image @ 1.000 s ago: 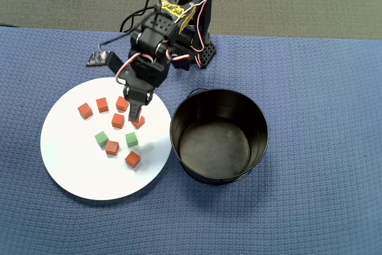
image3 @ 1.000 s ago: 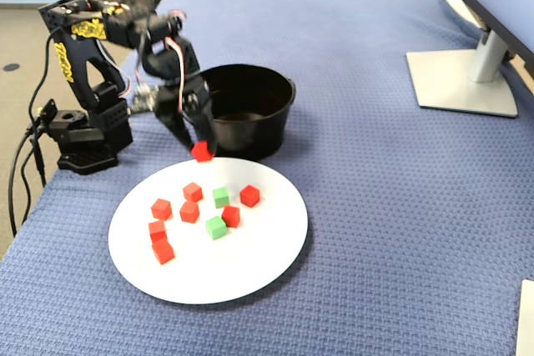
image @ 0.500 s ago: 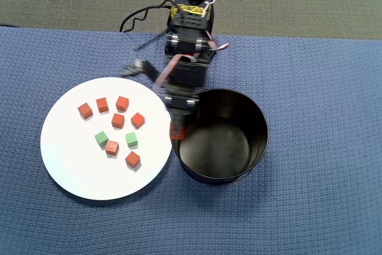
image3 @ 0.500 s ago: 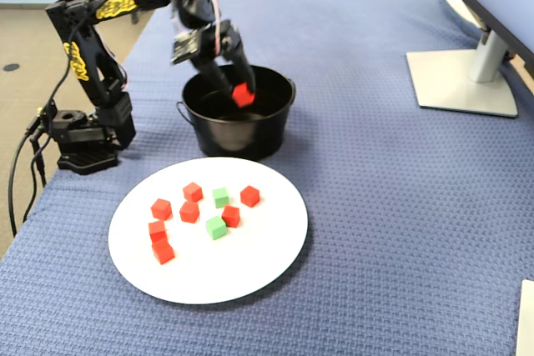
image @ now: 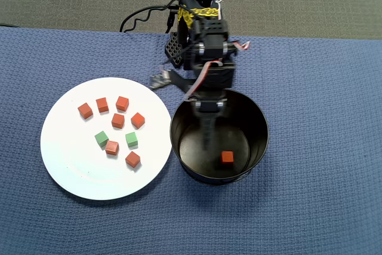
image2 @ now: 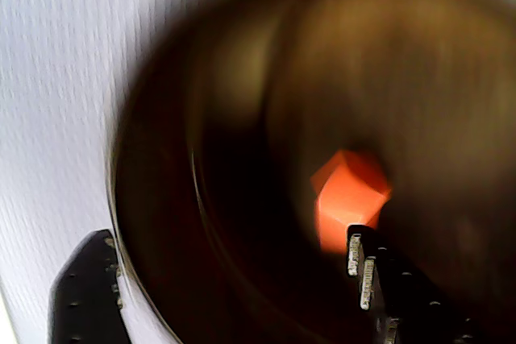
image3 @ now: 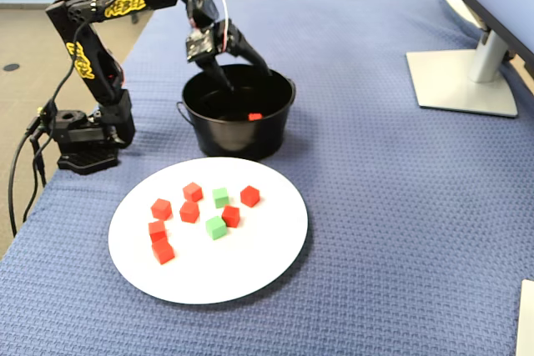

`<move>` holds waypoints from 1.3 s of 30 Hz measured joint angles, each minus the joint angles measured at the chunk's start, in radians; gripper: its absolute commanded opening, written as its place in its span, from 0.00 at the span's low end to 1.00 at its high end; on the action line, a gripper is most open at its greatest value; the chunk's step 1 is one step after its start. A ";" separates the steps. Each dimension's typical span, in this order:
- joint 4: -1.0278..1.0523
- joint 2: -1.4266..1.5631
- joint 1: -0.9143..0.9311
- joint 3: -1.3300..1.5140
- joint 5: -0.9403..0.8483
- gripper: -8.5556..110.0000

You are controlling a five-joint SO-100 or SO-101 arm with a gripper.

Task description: Pick up the red cubes from the white plate and place them in the black recipient

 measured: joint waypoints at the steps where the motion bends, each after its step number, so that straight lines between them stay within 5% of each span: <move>1: 0.000 -0.017 0.046 -0.014 0.000 0.26; 13: -0.084 -0.357 0.537 -0.169 0.133 0.27; 39: 0.000 -0.747 0.408 -0.422 0.235 0.24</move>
